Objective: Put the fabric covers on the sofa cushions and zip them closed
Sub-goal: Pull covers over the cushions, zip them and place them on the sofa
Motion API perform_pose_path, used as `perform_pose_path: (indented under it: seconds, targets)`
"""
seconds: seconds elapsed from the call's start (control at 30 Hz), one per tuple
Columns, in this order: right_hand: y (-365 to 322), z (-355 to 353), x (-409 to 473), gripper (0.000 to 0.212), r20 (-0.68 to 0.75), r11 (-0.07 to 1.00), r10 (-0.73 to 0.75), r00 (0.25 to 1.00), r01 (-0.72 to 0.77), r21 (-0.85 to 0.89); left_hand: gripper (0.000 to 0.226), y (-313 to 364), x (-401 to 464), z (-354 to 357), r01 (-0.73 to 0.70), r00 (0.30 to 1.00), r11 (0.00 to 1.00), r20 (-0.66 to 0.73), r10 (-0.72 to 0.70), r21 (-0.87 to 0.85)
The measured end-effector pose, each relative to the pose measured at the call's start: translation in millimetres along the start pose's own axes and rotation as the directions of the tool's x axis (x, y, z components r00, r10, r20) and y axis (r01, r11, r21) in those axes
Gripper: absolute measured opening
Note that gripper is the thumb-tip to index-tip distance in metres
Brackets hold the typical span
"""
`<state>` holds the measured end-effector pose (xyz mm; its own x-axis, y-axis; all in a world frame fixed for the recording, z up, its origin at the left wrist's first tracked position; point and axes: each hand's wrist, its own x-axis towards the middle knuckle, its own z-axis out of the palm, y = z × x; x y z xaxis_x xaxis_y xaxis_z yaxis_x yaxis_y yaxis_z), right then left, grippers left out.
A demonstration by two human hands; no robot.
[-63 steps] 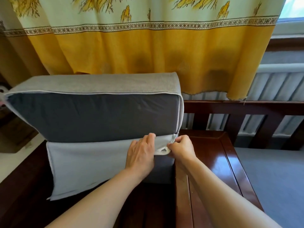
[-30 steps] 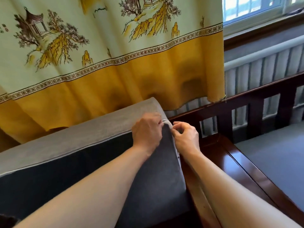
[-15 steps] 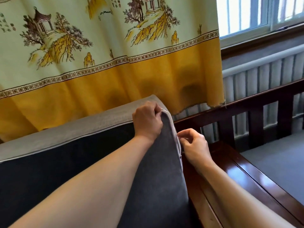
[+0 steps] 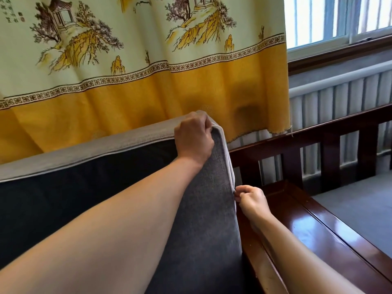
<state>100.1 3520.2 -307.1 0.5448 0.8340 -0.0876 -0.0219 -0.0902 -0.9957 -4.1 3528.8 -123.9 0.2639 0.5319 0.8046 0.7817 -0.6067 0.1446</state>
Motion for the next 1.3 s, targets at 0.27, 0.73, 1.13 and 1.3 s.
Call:
perform_pose_path:
  seconds: [0.27, 0.73, 1.13, 1.3]
  targets:
    - [-6.3, 3.2, -9.8, 0.027, -0.083, 0.989, 0.093, 0.992, -0.082, 0.124, 0.005, 0.5, 0.5, -3.3, 0.003, 1.0, 1.0, 0.017, -0.003, -0.012]
    - [-25.3, 7.1, -33.0, 0.036, -0.112, 0.977, 0.159, 0.981, -0.139, 0.162, 0.005, 2.8, 0.1, -7.2, 0.016, 0.999, 0.999, 0.041, -0.015, -0.038]
    - [-47.0, 2.6, -30.8, 0.029, -0.083, 0.957, 0.163, 0.983, -0.137, 0.256, 0.004, 3.5, 1.9, -9.7, 0.035, 0.997, 0.998, 0.069, -0.032, -0.042]
    - [-79.0, -4.3, -41.2, 0.034, -0.071, 0.926, 0.084, 0.994, -0.051, 0.375, 0.004, 1.8, 5.2, -10.8, 0.041, 0.994, 0.998, 0.103, -0.036, -0.053]
